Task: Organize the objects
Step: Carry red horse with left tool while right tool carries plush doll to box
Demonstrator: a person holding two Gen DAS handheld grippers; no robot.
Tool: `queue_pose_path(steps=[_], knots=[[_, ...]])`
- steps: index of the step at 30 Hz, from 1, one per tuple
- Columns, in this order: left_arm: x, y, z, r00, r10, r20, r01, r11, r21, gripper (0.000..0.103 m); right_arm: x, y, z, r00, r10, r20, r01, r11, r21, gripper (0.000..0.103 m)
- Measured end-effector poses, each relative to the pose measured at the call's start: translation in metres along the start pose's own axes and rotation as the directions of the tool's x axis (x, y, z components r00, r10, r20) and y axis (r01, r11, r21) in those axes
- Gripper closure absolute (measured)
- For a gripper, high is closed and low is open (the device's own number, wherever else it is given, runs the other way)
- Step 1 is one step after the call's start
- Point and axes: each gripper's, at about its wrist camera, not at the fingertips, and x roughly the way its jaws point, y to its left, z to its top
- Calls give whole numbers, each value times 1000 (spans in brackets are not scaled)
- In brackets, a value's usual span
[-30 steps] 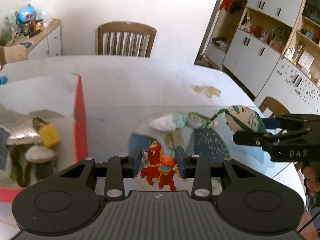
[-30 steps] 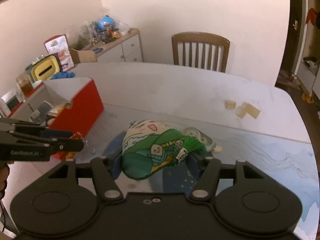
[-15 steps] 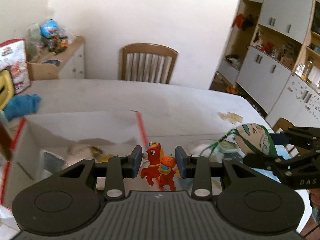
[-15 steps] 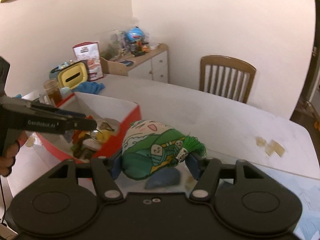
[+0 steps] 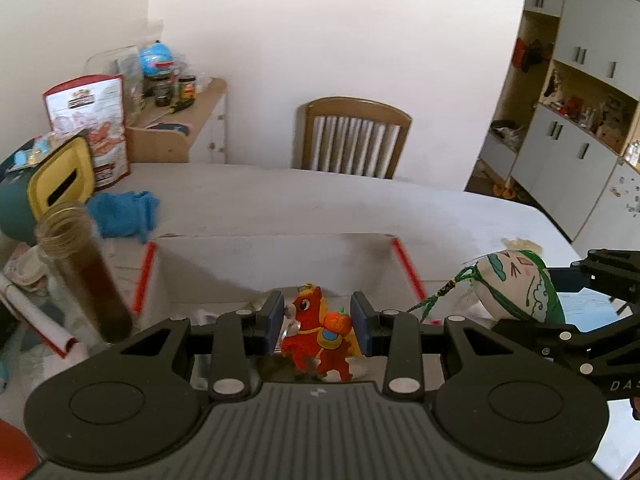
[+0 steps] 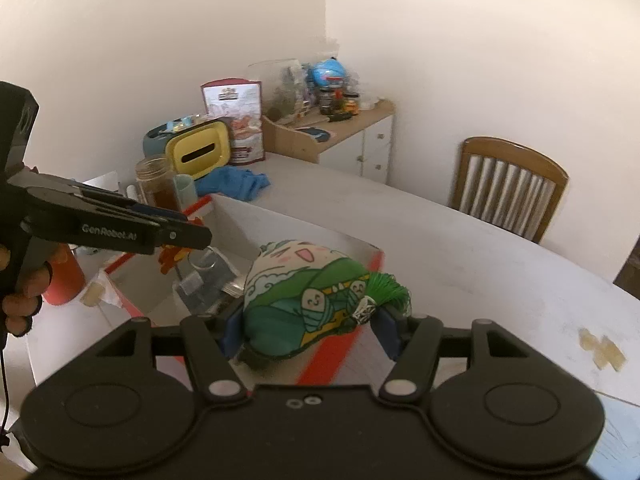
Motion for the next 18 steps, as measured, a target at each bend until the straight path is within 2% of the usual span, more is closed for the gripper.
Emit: queue_pose_path(steps=[10,15,18], knots=[[25,47,-6,998,50,-48,-51,998,-28,67,60,32,11,998,20,-64,-22,999,-41,40],[42,52,-7,997,42,-72,-44,999,-25,67,87,44,3,991,37,-129,-44,998,-55,40],[54,49,-8,996,40,-85,-41,999,-9,67,100,43,-3,983,52,-178,-56,998,-15,39]])
